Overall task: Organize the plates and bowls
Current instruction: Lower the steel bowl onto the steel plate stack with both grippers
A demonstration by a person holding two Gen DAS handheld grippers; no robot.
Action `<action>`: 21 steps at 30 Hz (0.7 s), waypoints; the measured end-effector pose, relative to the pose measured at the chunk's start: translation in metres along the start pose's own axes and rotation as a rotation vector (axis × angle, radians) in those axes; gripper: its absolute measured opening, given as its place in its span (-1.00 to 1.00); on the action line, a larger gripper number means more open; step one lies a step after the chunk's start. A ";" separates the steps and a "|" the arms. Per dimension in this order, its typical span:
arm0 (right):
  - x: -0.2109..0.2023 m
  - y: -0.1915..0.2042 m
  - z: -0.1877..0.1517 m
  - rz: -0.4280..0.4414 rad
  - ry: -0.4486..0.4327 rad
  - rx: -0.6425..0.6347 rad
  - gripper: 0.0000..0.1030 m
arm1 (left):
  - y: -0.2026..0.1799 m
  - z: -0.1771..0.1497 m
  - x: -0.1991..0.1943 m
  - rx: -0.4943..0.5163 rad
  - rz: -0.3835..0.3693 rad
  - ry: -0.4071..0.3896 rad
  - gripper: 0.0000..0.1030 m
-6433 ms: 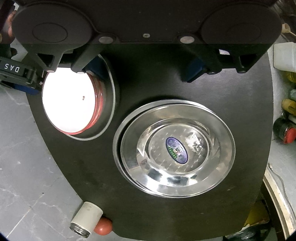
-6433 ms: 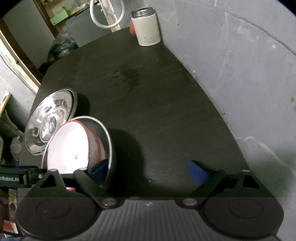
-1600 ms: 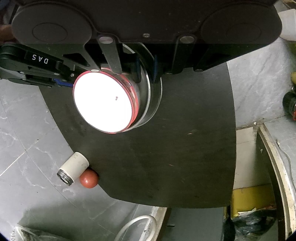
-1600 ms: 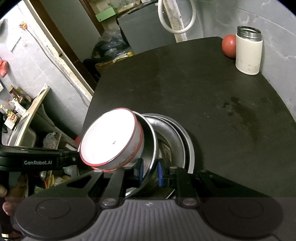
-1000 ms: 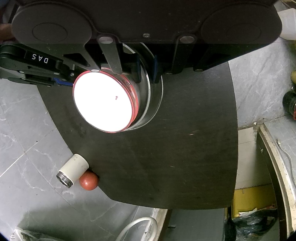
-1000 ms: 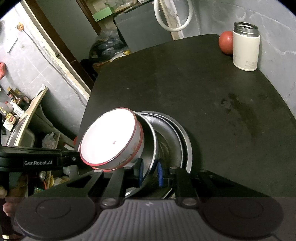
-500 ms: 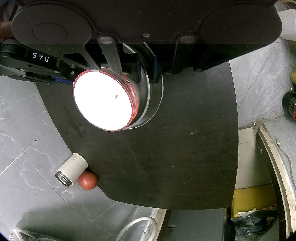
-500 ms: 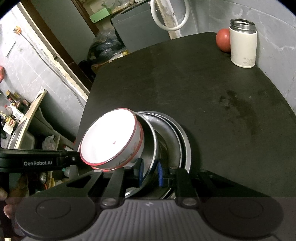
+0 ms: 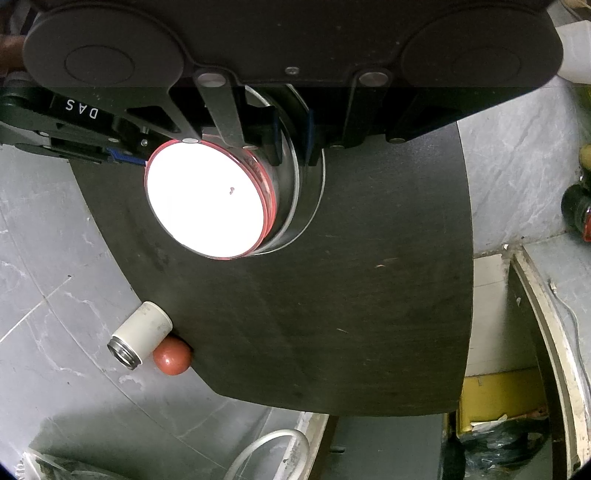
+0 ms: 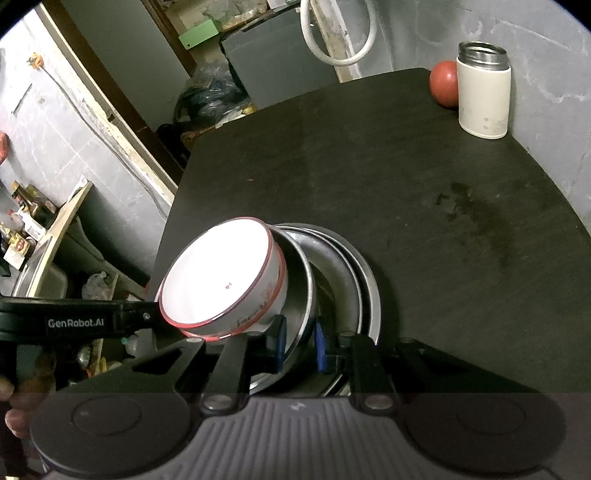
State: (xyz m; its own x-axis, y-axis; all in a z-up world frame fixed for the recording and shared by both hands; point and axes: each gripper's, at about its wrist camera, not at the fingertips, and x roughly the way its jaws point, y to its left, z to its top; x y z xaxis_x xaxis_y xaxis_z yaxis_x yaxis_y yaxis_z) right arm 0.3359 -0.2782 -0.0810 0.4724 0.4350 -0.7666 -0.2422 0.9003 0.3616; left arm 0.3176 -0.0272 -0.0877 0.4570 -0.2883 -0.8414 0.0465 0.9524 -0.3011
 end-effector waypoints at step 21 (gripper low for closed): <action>-0.002 0.014 -0.006 -0.046 -0.036 -0.060 -0.58 | -0.001 0.001 0.000 -0.015 0.009 0.003 -0.72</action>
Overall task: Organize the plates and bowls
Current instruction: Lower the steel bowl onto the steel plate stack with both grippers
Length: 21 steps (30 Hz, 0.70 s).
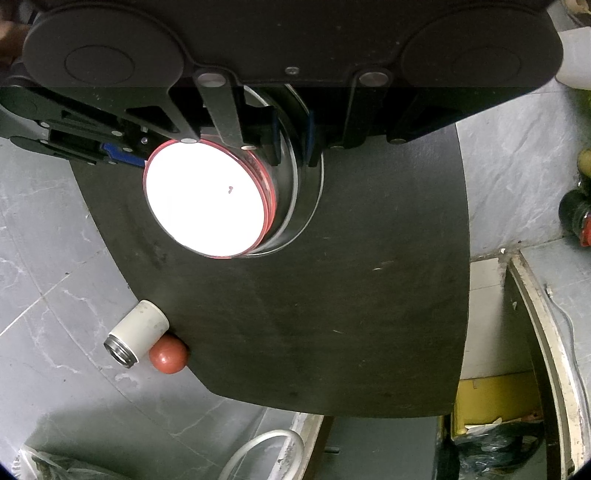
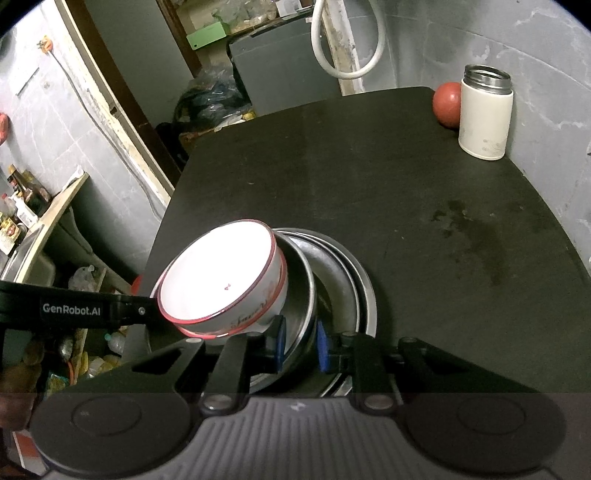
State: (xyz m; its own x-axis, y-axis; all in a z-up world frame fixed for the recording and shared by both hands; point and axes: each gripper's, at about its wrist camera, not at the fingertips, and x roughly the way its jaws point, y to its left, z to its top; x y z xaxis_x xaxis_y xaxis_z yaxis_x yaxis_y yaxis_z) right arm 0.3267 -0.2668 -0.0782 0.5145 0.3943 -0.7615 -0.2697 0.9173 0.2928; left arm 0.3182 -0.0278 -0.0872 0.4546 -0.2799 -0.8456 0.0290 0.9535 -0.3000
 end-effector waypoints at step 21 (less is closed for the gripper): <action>-0.002 -0.004 -0.001 -0.038 -0.015 -0.042 -0.31 | -0.010 -0.004 -0.002 0.023 0.055 -0.022 -0.64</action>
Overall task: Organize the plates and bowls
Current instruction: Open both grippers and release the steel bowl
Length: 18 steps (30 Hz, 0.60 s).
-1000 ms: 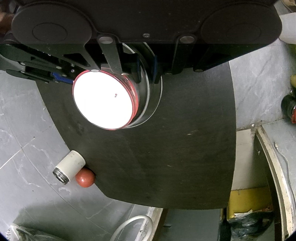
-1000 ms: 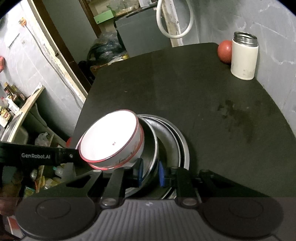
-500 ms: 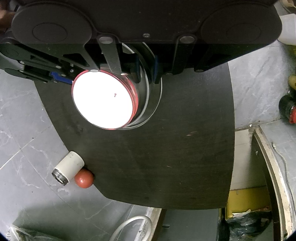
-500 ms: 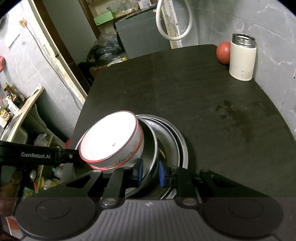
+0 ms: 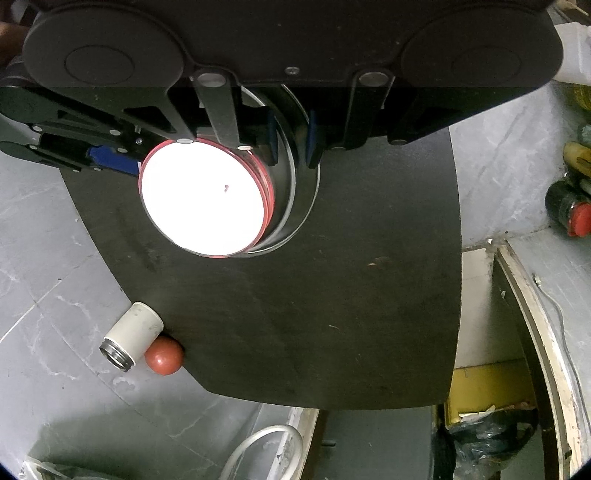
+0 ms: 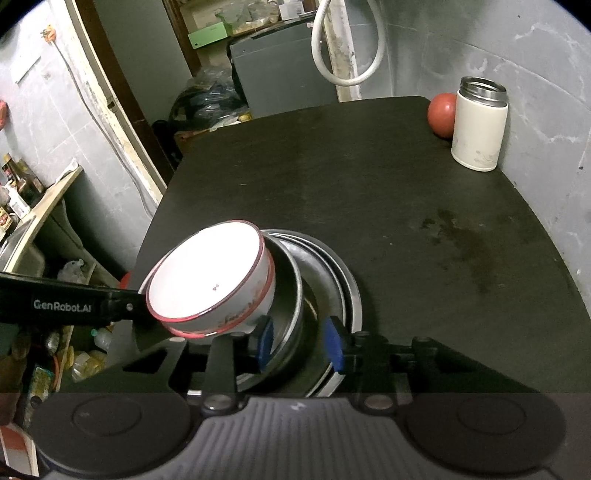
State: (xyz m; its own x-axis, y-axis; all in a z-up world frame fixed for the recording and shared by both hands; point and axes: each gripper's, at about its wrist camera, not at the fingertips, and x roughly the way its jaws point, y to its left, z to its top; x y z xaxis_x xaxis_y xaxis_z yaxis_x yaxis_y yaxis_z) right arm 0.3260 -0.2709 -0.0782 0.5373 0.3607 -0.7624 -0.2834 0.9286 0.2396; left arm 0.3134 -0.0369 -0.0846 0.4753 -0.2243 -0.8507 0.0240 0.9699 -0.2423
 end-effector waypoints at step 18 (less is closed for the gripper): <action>-0.002 -0.008 0.000 0.036 -0.002 -0.012 -0.27 | -0.004 -0.006 -0.006 -0.028 0.127 -0.031 0.04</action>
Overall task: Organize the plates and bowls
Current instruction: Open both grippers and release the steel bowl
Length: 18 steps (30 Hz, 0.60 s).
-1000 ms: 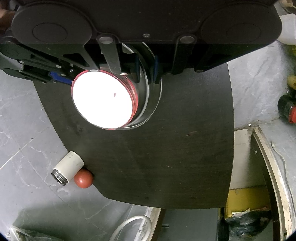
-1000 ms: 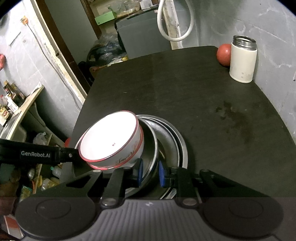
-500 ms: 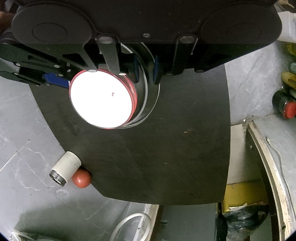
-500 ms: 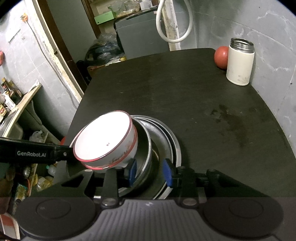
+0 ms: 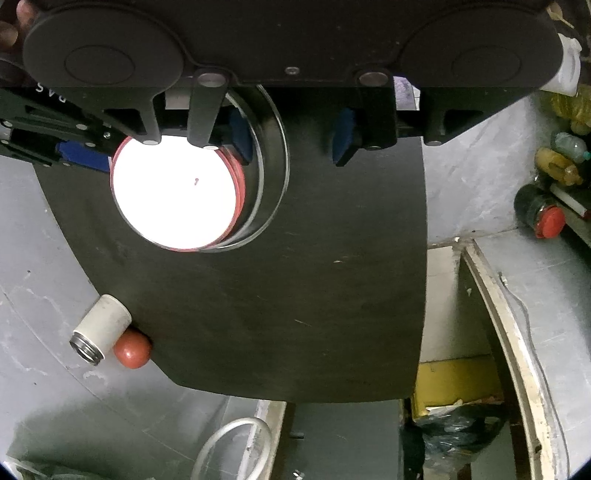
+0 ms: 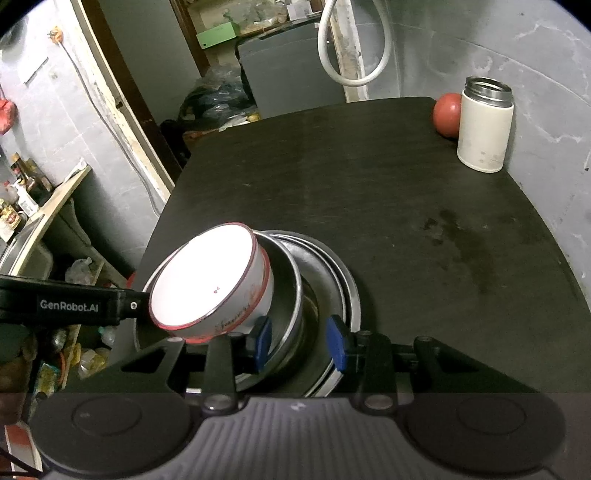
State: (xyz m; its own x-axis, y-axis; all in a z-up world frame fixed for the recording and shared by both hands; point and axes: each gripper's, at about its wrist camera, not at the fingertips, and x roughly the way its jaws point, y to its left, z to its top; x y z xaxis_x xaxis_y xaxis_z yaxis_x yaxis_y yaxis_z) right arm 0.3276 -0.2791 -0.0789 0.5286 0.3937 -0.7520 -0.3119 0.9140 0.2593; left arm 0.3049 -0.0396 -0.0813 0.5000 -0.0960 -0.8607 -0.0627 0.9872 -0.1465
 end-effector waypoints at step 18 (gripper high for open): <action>-0.013 -0.016 -0.005 -0.020 -0.044 0.048 0.39 | -0.009 0.001 -0.016 0.003 0.064 -0.088 0.39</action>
State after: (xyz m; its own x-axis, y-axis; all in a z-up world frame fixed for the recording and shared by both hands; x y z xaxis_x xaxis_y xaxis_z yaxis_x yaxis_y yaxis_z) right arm 0.3218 -0.2989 -0.0764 0.5690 0.3785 -0.7300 -0.2633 0.9249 0.2743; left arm 0.2977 -0.0464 -0.0656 0.5693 -0.0208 -0.8219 -0.0948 0.9914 -0.0908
